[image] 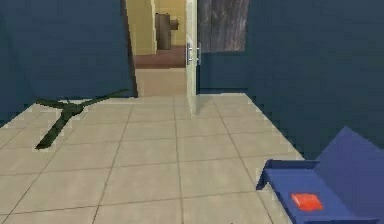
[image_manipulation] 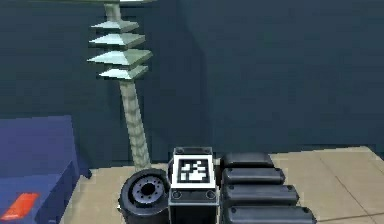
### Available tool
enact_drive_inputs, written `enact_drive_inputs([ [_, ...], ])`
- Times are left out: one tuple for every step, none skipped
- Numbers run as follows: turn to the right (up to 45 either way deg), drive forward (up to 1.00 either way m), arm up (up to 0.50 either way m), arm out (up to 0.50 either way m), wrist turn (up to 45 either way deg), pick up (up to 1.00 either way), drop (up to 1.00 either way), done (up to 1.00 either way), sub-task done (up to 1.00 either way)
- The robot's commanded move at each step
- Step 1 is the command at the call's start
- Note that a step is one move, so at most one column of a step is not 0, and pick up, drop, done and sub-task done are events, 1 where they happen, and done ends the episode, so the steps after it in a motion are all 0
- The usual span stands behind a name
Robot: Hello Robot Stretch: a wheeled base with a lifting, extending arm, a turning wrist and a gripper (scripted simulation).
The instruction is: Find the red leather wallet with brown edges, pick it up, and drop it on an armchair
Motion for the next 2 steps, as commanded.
enact_drive_inputs([
  [0.0,0.9,0.0,0.0,0.0,0.0,0.0,0.0,0.0],
  [45.0,0.0,0.0,0.0,0.0,0.0,0.0,0.0,0.0],
])
